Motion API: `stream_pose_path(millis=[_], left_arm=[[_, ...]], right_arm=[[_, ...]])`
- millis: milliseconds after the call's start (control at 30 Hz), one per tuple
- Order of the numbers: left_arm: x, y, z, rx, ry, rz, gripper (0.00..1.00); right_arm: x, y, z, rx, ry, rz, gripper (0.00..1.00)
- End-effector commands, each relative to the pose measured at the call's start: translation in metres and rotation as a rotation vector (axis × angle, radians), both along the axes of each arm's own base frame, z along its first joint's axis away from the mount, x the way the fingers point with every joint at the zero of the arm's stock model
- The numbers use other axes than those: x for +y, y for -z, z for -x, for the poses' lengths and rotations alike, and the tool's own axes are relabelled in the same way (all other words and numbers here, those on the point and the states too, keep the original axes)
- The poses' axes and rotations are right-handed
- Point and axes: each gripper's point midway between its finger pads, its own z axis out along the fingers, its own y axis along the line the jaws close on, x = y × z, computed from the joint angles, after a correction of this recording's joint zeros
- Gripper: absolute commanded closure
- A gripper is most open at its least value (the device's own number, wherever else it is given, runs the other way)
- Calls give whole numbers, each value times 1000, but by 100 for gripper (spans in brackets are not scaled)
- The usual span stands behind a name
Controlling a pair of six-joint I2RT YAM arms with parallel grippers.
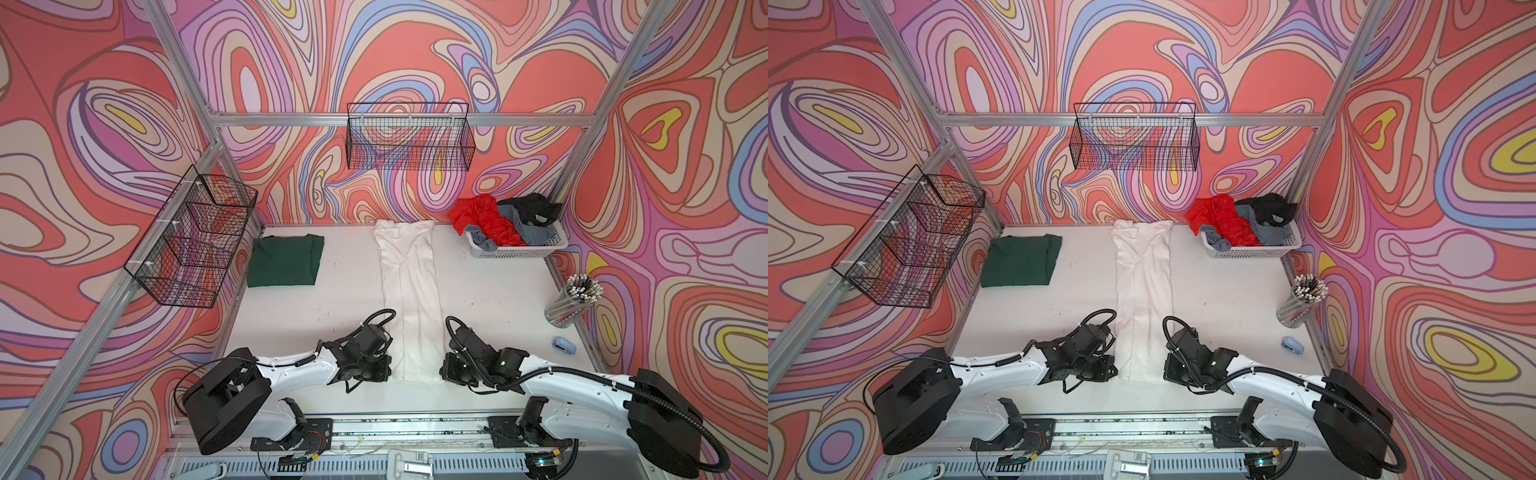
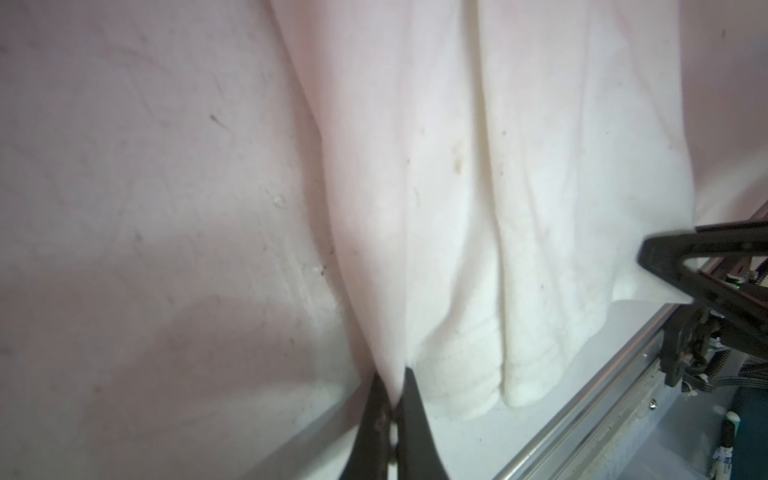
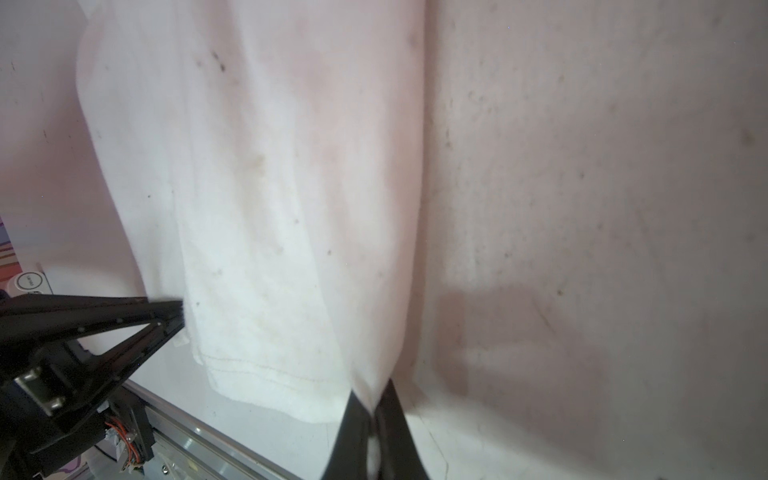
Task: Fold and stack the t-shirts
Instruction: 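Lift the near end with both grippers and fold it over toward the basket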
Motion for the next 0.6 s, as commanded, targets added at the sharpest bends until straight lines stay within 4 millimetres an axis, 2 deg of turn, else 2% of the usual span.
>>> stream_pose_path(millis=[0, 133, 200, 333, 367, 433, 567], left_arm=[[22, 15, 15, 49, -15, -87, 100], [23, 8, 15, 47, -28, -79, 100], [21, -3, 15, 26, -24, -59, 100], [31, -25, 15, -35, -34, -72, 100], [25, -44, 7, -73, -45, -39, 100], [27, -57, 6, -103, -60, -14, 100], [34, -70, 4, -143, -96, 9, 100]], right_arm=[[-4, -1, -1, -18, 21, -1, 100], [-4, -8, -2, -35, 27, -16, 100], [-1, -16, -4, -51, 24, -29, 100], [5, -41, -16, -103, 14, -30, 100], [5, -45, -18, -113, 12, -19, 100], [3, -51, -20, -123, 17, -6, 100], [8, -66, -23, -152, 27, -55, 100]])
